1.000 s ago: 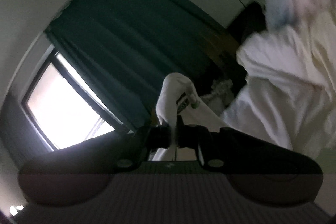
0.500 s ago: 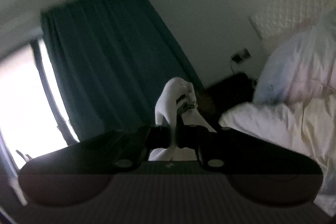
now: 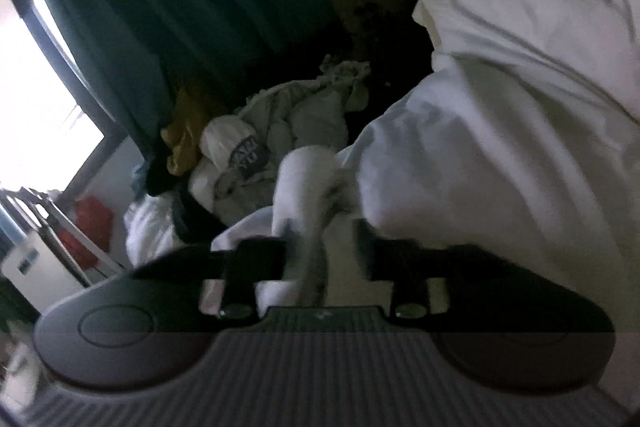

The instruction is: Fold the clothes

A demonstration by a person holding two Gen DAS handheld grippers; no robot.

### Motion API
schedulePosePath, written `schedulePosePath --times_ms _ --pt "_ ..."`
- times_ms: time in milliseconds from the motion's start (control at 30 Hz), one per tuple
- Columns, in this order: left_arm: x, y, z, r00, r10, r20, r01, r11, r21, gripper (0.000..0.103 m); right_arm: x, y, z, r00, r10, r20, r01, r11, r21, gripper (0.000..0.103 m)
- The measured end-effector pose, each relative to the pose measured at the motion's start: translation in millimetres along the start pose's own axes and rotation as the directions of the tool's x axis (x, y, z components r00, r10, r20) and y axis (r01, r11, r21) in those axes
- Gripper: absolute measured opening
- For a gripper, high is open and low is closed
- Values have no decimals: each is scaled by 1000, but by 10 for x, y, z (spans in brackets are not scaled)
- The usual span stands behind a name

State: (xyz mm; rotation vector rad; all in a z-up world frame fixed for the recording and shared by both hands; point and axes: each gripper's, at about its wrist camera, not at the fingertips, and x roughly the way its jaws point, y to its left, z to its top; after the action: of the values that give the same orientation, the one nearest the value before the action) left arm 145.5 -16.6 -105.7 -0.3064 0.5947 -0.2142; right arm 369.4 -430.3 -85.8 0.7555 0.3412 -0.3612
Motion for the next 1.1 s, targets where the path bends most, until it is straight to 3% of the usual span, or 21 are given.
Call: schedulePosePath --times_ms 33,67,167,233,400,533,567,600,633,667,900,1000,1100 --pt "-26 -27 -3 1000 -3 7 3 1000 14 103 -71 -25 15 1000 8 -1 -8 1000 5 77" --pt "-52 -54 -6 1000 -6 14 6 1000 29 103 -181 -33 15 1000 25 3 -25 1000 6 79" --pt "-121 -138 -41 1000 1 16 -2 998 67 103 -445 -153 -23 997 76 21 -77 997 28 78" --pt "-130 -159 -49 1000 -2 -4 2 997 73 103 -568 -240 -98 999 48 19 -49 998 44 79" --pt "-96 -134 -48 998 41 -37 -38 996 78 103 -716 -416 -453 995 22 -94 -15 997 76 78" --pt "-36 -74 -39 996 66 -59 -61 995 75 103 -608 -478 -659 984 61 -169 -35 988 153 60" --pt "-19 -57 -37 995 69 -65 -65 995 74 103 -577 -456 -681 985 63 -163 -37 987 158 43" --pt "3 -38 -34 995 74 -74 -68 995 70 103 -565 -418 -686 987 60 -150 -38 989 146 32" --pt "28 -18 -31 993 78 -84 -73 995 64 103 -557 -371 -685 989 55 -139 -37 991 129 12" --pt "47 1 -29 992 81 -92 -76 995 58 103 -567 -304 -667 990 48 -133 -35 995 98 7" --pt "87 42 -28 987 92 -130 -85 995 55 103 -1144 73 -286 994 100 33 -99 995 -21 5" --pt "57 42 -39 985 93 -142 -85 994 62 103 -1367 -194 -204 995 13 97 -15 1000 21 5" --pt "19 57 -38 984 90 -151 -82 995 58 103 -1339 -638 -374 994 -108 19 107 993 44 6"
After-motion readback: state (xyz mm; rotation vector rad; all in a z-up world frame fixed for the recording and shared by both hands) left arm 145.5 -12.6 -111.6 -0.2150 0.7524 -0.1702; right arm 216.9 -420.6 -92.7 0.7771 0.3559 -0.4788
